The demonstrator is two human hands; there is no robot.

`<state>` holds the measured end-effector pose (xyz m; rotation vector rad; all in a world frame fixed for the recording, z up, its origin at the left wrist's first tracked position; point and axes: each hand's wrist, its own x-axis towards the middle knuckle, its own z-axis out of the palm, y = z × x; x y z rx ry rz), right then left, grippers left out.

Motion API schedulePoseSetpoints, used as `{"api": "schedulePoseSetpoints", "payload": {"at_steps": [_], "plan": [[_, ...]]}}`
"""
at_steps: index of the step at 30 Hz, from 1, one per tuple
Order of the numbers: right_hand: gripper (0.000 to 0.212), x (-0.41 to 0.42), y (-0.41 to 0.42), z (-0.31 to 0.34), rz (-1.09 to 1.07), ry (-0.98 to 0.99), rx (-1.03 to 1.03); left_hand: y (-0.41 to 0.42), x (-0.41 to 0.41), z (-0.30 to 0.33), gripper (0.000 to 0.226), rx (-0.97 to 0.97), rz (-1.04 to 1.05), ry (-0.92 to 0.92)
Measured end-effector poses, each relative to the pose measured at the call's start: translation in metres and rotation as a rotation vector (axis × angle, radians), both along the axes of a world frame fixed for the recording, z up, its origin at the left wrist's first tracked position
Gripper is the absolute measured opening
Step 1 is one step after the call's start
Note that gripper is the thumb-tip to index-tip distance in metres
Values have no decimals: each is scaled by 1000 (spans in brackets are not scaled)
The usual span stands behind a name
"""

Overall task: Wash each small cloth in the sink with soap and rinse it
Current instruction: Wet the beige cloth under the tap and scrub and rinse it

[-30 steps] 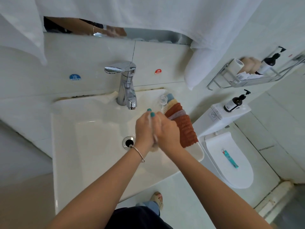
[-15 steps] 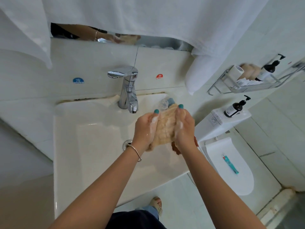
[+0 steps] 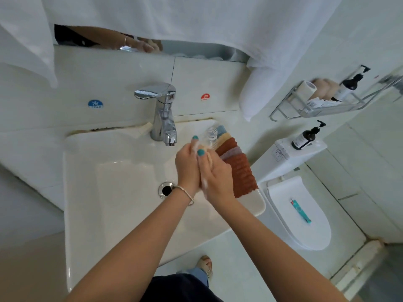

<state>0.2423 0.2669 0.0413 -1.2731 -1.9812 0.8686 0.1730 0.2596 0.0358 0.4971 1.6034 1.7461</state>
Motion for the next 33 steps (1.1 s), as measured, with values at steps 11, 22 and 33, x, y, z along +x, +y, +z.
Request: {"api": "schedulePoseSetpoints", "payload": {"at_steps": [11, 22, 33], "plan": [[19, -6, 27, -5, -21, -535, 176, -6, 10, -4, 39, 8, -54, 11], [29, -8, 18, -11, 44, -340, 44, 2, -4, -2, 35, 4, -10, -17], [35, 0, 37, -11, -59, -339, 15, -5, 11, 6, 42, 34, -80, -15]]}}
